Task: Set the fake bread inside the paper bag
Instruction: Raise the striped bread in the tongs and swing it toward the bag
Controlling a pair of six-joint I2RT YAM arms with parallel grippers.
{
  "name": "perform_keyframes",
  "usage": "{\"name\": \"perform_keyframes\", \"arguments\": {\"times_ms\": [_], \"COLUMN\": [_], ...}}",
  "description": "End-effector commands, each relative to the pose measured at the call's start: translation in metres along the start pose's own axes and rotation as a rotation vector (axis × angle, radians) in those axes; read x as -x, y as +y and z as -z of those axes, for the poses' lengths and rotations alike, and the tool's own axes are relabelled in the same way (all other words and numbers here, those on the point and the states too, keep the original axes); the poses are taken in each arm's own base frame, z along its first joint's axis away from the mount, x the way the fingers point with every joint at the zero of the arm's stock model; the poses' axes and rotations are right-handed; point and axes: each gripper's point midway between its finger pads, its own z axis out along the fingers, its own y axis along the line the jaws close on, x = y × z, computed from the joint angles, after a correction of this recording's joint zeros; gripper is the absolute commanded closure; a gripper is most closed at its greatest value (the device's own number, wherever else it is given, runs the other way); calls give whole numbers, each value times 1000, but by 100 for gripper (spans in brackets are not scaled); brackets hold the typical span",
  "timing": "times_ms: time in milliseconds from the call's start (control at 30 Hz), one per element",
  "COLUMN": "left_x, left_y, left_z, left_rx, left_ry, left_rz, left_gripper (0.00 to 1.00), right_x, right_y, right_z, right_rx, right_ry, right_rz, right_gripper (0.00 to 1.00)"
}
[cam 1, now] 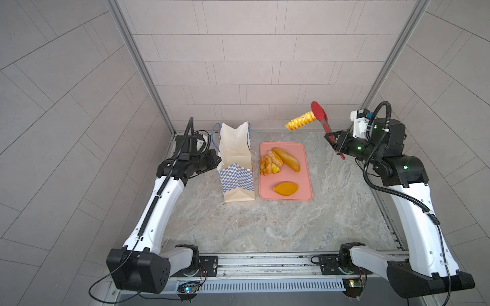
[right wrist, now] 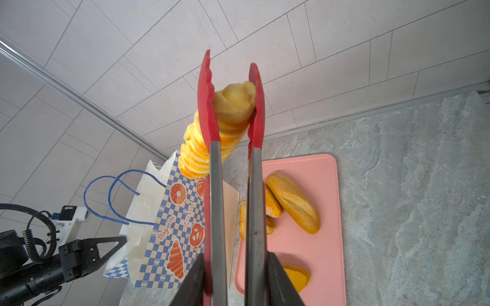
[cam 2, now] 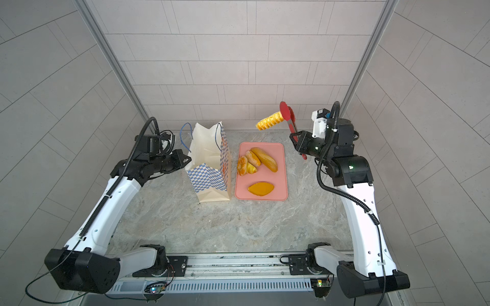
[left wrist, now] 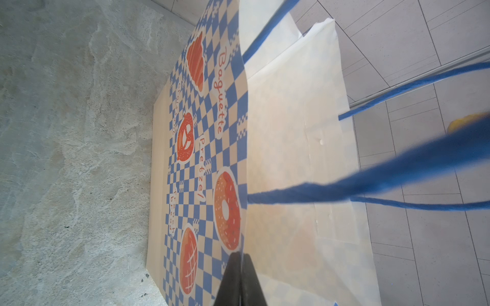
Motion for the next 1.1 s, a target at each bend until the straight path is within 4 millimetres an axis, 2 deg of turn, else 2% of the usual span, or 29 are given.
{"name": "perform_keyframes", "arguments": {"times_ms": [0, 433, 1067], "left_x": [6, 6, 6], "left_y": [-9, -9, -11], "left_z": [7, 7, 7], "left_rx": [-16, -18, -22], "left_ry": [-26, -25, -24], "left_rz": [-25, -24, -23], "left_gripper": [100, 100, 100], "right_x": [27, 37, 68], "right_y": [25, 36, 74], "right_z": [16, 23, 28], "right_rx": [91, 135, 342], "right_ry": [-106, -148, -254], "right_rz": [32, 41, -40], "right_gripper": [66, 66, 65]}}
